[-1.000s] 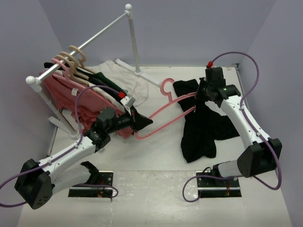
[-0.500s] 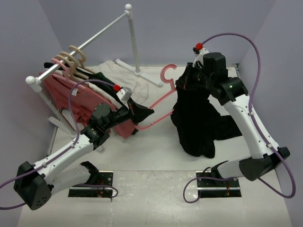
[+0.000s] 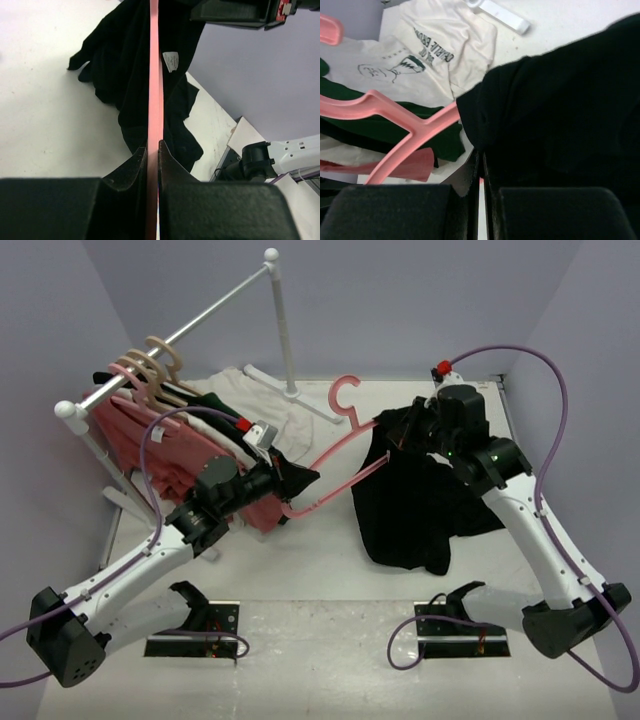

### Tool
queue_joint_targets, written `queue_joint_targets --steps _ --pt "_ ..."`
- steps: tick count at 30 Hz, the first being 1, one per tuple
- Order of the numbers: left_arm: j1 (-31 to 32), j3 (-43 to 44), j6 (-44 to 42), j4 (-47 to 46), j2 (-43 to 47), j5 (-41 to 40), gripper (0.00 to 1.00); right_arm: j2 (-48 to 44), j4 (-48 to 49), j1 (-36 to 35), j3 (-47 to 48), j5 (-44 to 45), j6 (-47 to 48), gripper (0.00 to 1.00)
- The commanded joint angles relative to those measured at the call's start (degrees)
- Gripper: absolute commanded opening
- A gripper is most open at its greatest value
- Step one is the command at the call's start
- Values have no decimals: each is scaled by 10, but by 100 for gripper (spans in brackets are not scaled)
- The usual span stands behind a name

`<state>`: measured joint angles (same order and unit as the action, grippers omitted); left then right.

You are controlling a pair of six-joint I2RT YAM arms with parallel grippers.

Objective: Place the t-shirt on the hanger

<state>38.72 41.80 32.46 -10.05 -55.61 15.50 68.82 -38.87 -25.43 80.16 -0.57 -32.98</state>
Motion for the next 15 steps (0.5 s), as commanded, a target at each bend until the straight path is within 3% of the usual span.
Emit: queue_joint_targets --steps 1,13,15 --pt "-2 11 35 -28 -6 -44 0 -20 63 -8 -13 -20 -39 0" --pt "-2 69 39 -62 -85 -65 0 -40 220 -122 -117 -208 -148 0" --pt "-2 87 27 -61 -95 -52 0 -42 229 -139 -113 -203 -154 0"
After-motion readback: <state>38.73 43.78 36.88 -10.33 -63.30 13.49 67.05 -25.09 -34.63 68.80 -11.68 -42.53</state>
